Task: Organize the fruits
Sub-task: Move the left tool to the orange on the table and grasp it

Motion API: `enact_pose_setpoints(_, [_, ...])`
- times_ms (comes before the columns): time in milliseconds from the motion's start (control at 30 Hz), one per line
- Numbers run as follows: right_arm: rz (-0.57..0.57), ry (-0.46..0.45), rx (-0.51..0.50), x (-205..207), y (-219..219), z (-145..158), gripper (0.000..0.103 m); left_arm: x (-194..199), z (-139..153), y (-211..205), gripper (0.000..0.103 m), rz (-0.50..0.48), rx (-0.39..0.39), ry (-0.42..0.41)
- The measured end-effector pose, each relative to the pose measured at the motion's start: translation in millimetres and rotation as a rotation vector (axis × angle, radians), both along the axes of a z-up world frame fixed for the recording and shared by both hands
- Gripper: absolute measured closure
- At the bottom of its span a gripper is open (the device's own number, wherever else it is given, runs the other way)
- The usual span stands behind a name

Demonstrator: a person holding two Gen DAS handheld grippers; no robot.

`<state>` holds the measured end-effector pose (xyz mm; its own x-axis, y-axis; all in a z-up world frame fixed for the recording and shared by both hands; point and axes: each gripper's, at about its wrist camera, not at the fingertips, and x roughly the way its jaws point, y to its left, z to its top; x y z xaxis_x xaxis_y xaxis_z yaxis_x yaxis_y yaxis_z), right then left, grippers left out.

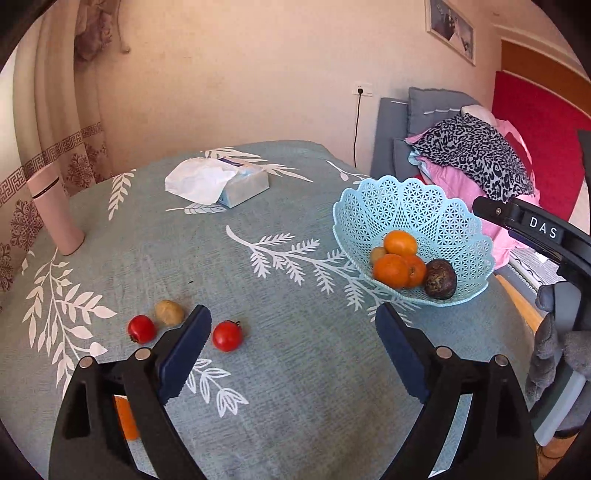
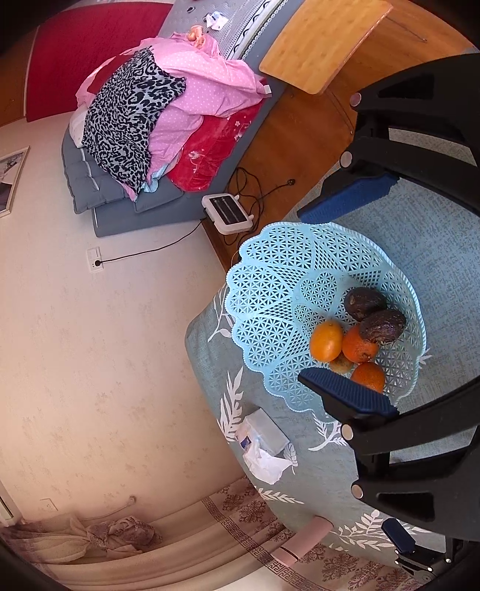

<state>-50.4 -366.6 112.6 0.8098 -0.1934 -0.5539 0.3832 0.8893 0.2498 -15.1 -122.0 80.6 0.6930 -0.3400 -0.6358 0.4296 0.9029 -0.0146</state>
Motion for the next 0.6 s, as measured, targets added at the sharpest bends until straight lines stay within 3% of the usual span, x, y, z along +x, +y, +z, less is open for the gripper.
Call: enact_pose_setpoints(600, [0.168,0.042,-0.059,12.2,63.1,-16.1,0.022,-3.0,-1.4,106.8,0.013,0.240,-0.028,-0.004])
